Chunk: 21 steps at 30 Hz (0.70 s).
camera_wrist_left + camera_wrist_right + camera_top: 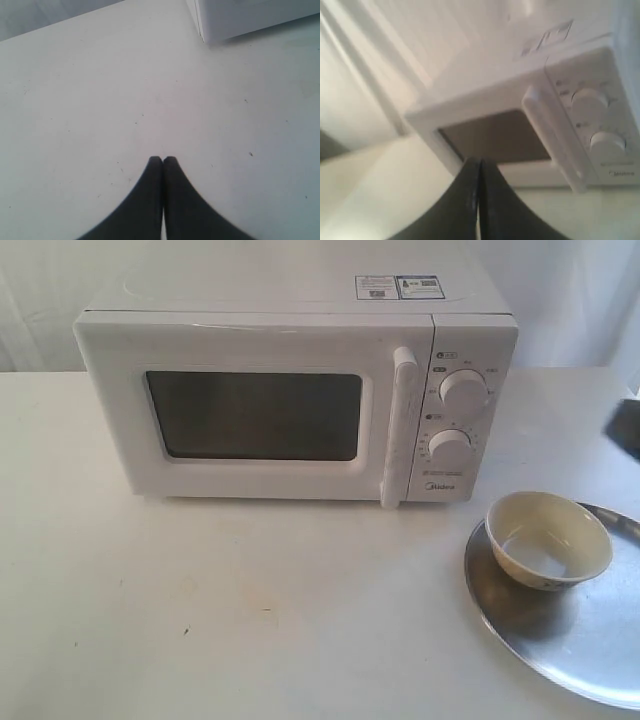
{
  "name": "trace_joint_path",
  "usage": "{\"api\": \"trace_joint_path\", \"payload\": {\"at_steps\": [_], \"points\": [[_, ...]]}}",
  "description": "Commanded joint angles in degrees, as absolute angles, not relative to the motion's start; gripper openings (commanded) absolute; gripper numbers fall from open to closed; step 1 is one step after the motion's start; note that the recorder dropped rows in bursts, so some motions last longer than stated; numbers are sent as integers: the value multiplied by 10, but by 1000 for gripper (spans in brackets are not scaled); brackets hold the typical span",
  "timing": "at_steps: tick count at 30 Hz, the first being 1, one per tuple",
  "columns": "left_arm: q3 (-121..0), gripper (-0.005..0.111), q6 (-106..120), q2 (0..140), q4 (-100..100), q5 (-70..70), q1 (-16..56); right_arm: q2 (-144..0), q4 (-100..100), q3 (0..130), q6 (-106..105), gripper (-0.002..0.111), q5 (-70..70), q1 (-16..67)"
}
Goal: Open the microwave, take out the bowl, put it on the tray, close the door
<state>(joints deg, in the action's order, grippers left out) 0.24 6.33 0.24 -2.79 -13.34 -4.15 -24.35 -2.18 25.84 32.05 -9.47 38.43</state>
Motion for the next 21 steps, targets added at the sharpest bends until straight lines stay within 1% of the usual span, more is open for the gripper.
{"api": "trace_joint_path", "payload": {"at_steps": [1,3,5,7,10,12,16,21], "points": [[0,0,62,0,-26,-133,-39,-68,-129,152,323,0,-64,296],[0,0,62,0,-26,-133,-39,-3,-182,115,323,0,-65,277],[0,0,62,0,-26,-133,-39,0,-210,78,322,0,-33,271],[0,0,62,0,-26,-131,-39,-1,-201,45,322,0,33,271],[0,0,62,0,-26,-133,-39,-21,-110,3,322,0,92,271],[0,0,62,0,-26,-133,-39,-25,-40,0,322,0,111,271],[0,0,62,0,-26,-133,-39,0,99,0,322,0,-32,265],[0,0,62,0,-26,-133,-39,0,108,0,322,0,-77,216]]}}
